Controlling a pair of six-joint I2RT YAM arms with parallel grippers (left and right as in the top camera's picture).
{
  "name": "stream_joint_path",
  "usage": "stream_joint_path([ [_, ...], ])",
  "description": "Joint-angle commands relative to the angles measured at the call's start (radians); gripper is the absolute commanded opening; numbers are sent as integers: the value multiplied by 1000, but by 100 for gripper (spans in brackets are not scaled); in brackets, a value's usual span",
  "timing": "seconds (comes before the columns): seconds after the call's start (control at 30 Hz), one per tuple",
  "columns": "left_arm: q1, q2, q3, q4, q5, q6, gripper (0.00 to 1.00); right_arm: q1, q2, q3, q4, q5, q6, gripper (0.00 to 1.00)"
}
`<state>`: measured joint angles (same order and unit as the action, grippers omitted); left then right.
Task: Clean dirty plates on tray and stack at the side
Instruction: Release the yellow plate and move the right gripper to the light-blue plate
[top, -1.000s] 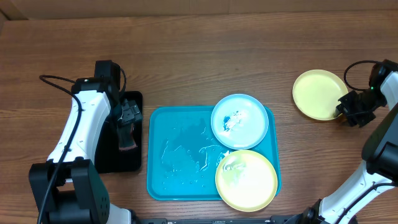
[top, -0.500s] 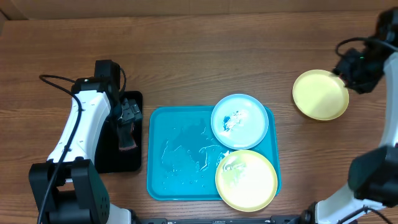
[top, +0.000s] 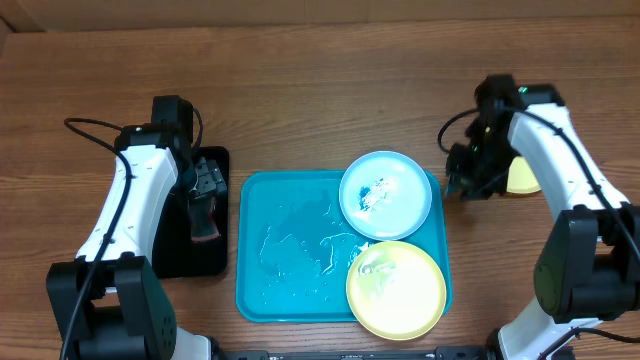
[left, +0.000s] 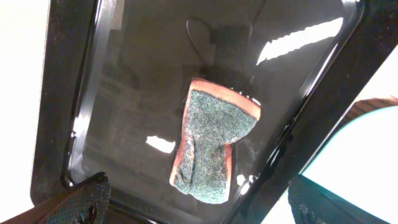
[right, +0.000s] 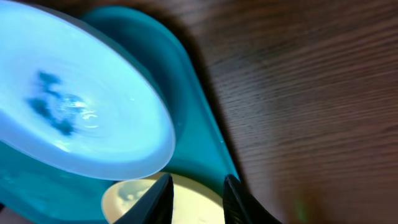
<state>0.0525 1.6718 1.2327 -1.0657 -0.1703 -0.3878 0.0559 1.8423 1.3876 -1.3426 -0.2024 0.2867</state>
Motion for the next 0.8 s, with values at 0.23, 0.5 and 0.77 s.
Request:
stream_joint_path([
  [0.23,-1,2,21,4,-15,18,94,2,0,-169,207,-142,-167,36],
  [0.5,-1,2,21,4,-13,18,95,3,0,-169,259,-164,-174,40],
  [0.77,-1,2,21,2,-12,18,95,32,0,-196,313,-196,-191,42],
])
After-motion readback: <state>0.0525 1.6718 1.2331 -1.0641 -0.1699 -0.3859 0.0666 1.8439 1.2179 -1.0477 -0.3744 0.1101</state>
